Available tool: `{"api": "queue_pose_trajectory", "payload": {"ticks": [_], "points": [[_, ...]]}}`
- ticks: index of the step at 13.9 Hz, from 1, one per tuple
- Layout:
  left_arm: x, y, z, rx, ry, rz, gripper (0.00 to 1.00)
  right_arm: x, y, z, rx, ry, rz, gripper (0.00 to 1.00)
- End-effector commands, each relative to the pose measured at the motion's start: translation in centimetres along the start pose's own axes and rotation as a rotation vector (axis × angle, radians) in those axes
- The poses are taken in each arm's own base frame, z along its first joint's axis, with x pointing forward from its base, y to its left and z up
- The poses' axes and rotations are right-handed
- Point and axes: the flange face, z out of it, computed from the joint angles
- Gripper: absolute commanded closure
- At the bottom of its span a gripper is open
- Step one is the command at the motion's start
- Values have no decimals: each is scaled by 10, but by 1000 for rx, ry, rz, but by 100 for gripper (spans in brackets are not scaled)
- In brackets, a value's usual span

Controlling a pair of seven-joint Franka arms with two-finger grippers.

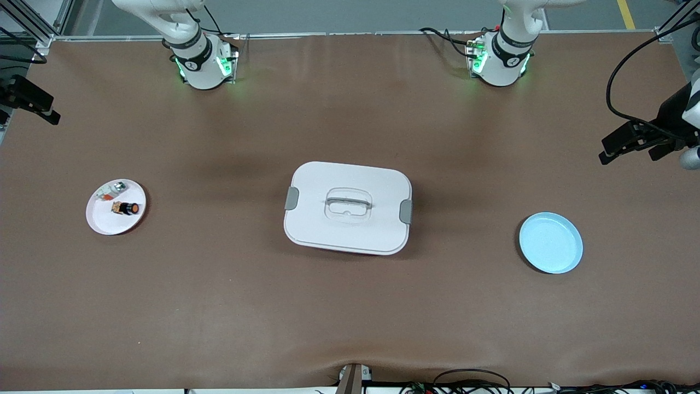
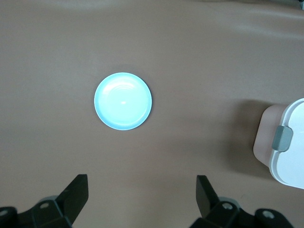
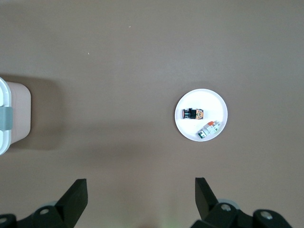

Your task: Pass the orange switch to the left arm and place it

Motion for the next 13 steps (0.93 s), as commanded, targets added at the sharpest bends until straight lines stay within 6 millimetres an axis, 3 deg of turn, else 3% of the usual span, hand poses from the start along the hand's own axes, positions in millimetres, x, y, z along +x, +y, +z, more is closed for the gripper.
{"api": "queue_pose_trajectory", "payload": {"ticks": [1, 3, 5, 7, 8, 12, 13], "points": [[2, -2, -6, 1, -1, 23, 0, -10, 0, -2, -12, -3, -19, 0], [2, 4, -9, -27, 10, 26, 0, -10, 1, -2, -12, -5, -18, 0], [3, 17, -45, -108, 90, 31, 0, -10, 2, -2, -12, -5, -15, 0], [0, 37, -46, -104, 93, 57, 0, -10, 3, -1, -12, -6, -13, 0], [-1, 38, -45, -95, 91, 60, 0, -9, 3, -2, -12, -3, -10, 0], [2, 22, -40, -86, 77, 43, 0, 2, 11, -1, -17, 1, 7, 0], [4, 18, -33, -75, 55, 37, 0, 3, 22, -2, -15, 7, 24, 0]]}}
